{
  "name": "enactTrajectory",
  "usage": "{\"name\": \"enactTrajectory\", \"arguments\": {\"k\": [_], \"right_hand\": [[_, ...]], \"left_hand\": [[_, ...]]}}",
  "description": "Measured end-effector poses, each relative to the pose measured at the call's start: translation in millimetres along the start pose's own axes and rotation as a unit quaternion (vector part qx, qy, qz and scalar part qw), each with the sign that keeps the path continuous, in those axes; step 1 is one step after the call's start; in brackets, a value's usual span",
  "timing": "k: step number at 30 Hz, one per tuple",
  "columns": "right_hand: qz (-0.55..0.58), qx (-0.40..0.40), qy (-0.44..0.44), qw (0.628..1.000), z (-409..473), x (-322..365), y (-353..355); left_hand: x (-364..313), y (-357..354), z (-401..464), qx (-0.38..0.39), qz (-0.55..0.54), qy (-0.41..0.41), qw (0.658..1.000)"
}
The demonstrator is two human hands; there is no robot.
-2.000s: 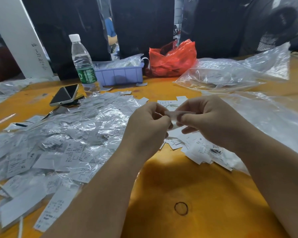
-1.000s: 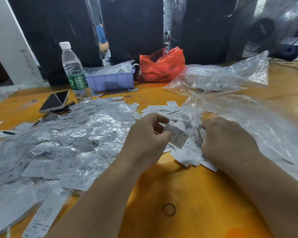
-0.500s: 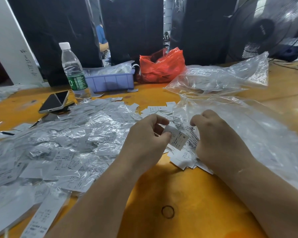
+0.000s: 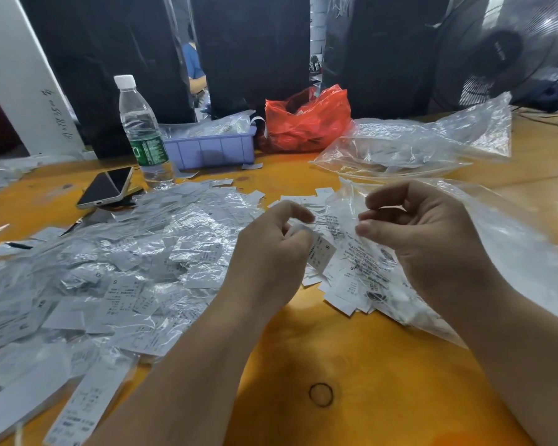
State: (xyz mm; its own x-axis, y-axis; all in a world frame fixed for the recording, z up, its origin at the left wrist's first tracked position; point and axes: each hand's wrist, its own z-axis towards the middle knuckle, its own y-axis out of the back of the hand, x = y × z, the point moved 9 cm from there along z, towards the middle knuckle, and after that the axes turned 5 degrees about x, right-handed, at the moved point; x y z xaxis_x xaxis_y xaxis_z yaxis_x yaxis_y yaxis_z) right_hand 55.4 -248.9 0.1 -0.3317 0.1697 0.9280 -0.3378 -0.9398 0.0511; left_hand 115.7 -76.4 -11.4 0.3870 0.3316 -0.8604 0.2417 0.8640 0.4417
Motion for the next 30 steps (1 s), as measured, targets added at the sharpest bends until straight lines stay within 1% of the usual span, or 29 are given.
{"name": "enactTrajectory", "arguments": {"k": [3, 5, 7, 9, 10, 11, 13, 14, 15, 19, 22, 23, 25, 27, 28, 30], "right_hand": [[0.126, 0.018, -0.042, 0.991, 5, -6, -8], [0.200, 0.040, -0.072, 0.976, 9, -6, -18], [0.251, 0.068, -0.096, 0.961, 13, -1, -31], [0.283, 0.096, -0.112, 0.948, 18, 5, -44], [0.288, 0.108, -0.116, 0.944, 21, 9, -50], [0.281, 0.118, -0.118, 0.945, 25, 11, -56], [0.239, 0.134, -0.113, 0.955, 33, 14, -67], [0.213, 0.137, -0.105, 0.962, 36, 14, -72], [0.187, 0.137, -0.095, 0.968, 39, 12, -75], [0.089, 0.123, -0.062, 0.986, 39, 2, -75], [0.083, 0.121, -0.070, 0.987, 40, -6, -68], [0.096, 0.134, -0.082, 0.983, 39, -9, -69], [0.111, 0.191, -0.121, 0.968, 35, -12, -77], [0.095, 0.260, -0.143, 0.950, 29, -13, -88], [0.074, 0.281, -0.138, 0.947, 26, -12, -91], [0.048, 0.275, -0.120, 0.953, 27, -10, -91]], "left_hand": [[0, -1, 0, 0.004, 0.007, 0.010, 1.000], [0, 0, 0, 0.003, 0.017, 0.018, 1.000], [4, 0, 2, 0.010, 0.018, 0.038, 0.999], [7, -1, 2, 0.027, -0.013, 0.075, 0.997], [7, -3, 1, 0.034, -0.056, 0.087, 0.994], [7, -2, 1, 0.032, -0.116, 0.093, 0.988], [8, 5, 1, 0.003, -0.240, 0.097, 0.966], [10, 11, 1, -0.017, -0.274, 0.100, 0.956], [12, 16, 1, -0.030, -0.279, 0.099, 0.955], [12, 24, 4, -0.049, -0.166, 0.074, 0.982], [18, 26, 6, -0.058, -0.143, 0.078, 0.985], [18, 25, 6, -0.052, -0.143, 0.074, 0.986], [14, 24, 5, -0.031, -0.137, 0.058, 0.988], [14, 25, 4, -0.029, -0.131, 0.056, 0.989], [16, 27, 4, -0.034, -0.135, 0.062, 0.988], [23, 28, 5, -0.032, -0.161, 0.087, 0.983]]}}
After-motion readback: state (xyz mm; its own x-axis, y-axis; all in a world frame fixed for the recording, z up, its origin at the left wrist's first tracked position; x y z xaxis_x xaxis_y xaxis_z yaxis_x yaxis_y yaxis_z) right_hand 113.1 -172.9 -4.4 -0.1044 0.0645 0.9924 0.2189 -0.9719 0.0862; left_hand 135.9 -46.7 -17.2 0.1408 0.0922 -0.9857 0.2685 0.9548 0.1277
